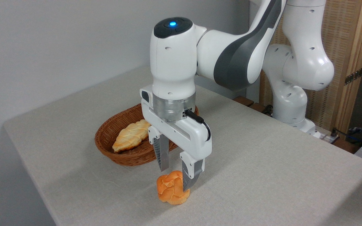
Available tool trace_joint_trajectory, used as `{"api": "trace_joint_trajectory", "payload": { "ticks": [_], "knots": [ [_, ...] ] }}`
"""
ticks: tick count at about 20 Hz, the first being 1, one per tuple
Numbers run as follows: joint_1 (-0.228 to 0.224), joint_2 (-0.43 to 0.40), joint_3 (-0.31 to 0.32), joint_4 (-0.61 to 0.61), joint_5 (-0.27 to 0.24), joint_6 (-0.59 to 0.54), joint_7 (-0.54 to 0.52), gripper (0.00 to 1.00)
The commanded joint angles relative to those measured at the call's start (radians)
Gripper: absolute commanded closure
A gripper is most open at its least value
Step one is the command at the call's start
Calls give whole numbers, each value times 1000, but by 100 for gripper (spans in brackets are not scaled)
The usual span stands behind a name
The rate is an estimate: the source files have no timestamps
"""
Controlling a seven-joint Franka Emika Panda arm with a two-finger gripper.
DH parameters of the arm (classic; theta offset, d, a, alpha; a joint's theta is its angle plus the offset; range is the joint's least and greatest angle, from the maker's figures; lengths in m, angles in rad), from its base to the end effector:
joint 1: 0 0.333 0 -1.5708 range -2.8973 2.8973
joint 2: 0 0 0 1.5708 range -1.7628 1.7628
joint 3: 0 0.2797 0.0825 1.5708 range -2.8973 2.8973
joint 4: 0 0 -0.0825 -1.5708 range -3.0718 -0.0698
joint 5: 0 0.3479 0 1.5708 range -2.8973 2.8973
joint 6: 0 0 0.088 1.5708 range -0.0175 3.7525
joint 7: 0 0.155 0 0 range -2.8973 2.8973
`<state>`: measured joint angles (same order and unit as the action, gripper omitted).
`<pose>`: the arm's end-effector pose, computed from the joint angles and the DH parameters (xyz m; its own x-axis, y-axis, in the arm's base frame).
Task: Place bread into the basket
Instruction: 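Close the gripper on the orange bun and lift it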
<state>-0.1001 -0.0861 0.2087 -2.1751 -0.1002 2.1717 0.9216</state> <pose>0.4998 0.0469 0.3704 0.7190 -0.6828 0.1300 -0.6888 -0.7250 0.0016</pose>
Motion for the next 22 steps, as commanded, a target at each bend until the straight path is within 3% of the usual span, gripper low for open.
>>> {"api": "trace_joint_trajectory", "payload": {
  "ticks": [1, 3, 12, 14, 15, 16, 17, 22],
  "knots": [
    [-6, 8, 6, -12, 36, 30, 16, 0],
    [-6, 16, 6, -14, 68, 30, 16, 0],
    [-15, 49, -2, -14, 71, 57, 13, 3],
    [-15, 49, -3, -14, 71, 66, 13, 31],
    [-15, 49, -5, -14, 63, 74, 13, 61],
    [-16, 49, -5, -14, 62, 76, 13, 69],
    [-16, 49, -6, -14, 60, 76, 13, 74],
    [-16, 48, -8, -12, 60, 76, 13, 74]
  ]
}}
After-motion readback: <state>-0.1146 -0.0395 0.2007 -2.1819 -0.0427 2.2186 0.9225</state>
